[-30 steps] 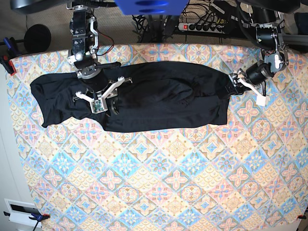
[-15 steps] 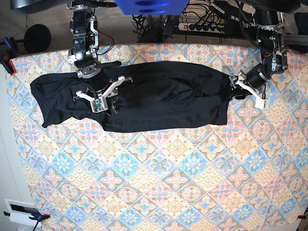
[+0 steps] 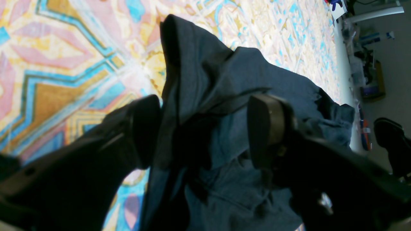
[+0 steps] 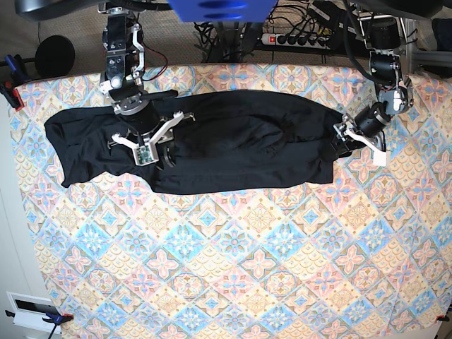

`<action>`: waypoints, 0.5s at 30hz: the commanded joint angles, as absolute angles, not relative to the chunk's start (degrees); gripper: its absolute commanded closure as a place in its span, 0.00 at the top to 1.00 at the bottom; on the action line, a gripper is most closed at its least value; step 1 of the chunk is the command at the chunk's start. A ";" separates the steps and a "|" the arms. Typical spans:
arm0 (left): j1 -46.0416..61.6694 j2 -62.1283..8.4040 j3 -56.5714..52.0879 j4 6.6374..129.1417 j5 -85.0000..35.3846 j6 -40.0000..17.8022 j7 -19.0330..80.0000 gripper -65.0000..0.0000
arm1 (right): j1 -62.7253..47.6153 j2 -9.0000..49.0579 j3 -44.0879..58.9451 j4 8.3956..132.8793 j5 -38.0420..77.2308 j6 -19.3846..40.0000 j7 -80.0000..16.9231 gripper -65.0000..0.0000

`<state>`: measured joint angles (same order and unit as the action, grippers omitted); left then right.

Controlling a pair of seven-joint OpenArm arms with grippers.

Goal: Layout the t-shirt on the table in an organized manner, then fold the t-shirt properly
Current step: 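Release the shirt end with the left gripper and regrasp it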

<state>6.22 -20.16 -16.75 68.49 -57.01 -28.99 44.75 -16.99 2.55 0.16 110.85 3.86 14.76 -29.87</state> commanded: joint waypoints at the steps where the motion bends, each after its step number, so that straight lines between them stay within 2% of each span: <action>1: 6.99 -19.74 -16.22 67.65 -52.35 -26.15 48.66 0.65 | -16.57 2.59 0.31 111.87 4.44 14.73 -28.35 0.22; 8: 6.99 -19.21 -9.01 66.24 -52.88 -26.15 48.40 0.65 | -16.57 2.51 0.31 111.87 4.44 14.73 -28.35 0.22; 15: 6.90 -16.40 -7.69 65.63 -52.35 -26.15 48.66 0.65 | -16.57 2.42 0.31 111.87 4.44 14.73 -28.35 0.22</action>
<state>5.28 -17.12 -9.26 66.94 -58.50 -29.04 39.70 -16.97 2.39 0.16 110.85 3.84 14.68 -29.87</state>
